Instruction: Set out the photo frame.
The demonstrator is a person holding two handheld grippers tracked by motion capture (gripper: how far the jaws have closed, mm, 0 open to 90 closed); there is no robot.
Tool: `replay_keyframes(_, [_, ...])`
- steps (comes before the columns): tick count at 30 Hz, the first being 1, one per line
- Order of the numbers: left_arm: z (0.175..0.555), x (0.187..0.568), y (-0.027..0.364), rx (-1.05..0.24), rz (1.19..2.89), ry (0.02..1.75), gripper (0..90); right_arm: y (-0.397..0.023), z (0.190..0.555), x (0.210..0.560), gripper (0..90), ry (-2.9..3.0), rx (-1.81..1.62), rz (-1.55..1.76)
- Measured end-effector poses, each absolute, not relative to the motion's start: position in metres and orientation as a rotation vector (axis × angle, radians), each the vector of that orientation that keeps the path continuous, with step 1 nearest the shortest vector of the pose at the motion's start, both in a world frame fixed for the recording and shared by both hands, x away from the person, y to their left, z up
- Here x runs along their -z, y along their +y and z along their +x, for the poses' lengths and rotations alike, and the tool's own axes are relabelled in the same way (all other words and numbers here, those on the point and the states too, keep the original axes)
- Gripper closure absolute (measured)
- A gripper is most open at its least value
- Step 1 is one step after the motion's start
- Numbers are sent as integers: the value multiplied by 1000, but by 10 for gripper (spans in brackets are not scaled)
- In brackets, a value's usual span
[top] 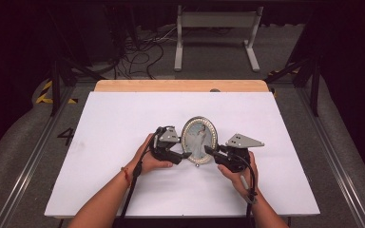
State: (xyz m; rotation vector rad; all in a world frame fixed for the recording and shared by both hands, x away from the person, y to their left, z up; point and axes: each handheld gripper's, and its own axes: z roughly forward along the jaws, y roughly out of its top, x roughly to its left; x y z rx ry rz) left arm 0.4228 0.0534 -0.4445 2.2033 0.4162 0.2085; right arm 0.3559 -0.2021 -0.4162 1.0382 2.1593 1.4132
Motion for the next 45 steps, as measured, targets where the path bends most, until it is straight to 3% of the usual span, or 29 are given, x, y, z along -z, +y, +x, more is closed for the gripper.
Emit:
replay_keyframes(3, [421,444,55,-192,2199,425,348,-202,356,417,755,2146,-1404,1052])
replay_keyframes(6, [420,444,56,-201,2178,438,320,-202,356,417,653,2131,-1390,1057])
replay_keyframes(9, [422,443,58,-217,2139,458,306,-206,352,412,641,2121,-1410,1045])
replay_keyframes(16, [426,441,60,-221,2088,459,312,-207,343,405,748,2117,-1361,1002])
replay_keyframes(19, [426,440,58,-219,2076,451,356,-209,344,405,762,2116,-1367,1011])
replay_keyframes(25, [427,439,62,-253,2095,461,532,-208,345,406,767,2108,-1369,1006])
replay_keyframes(28, [426,437,65,-266,2114,450,566,-209,347,406,767,2108,-1377,1019])
replay_keyframes(45, [414,432,71,-311,2142,408,582,-210,352,407,753,2079,-1370,1021])
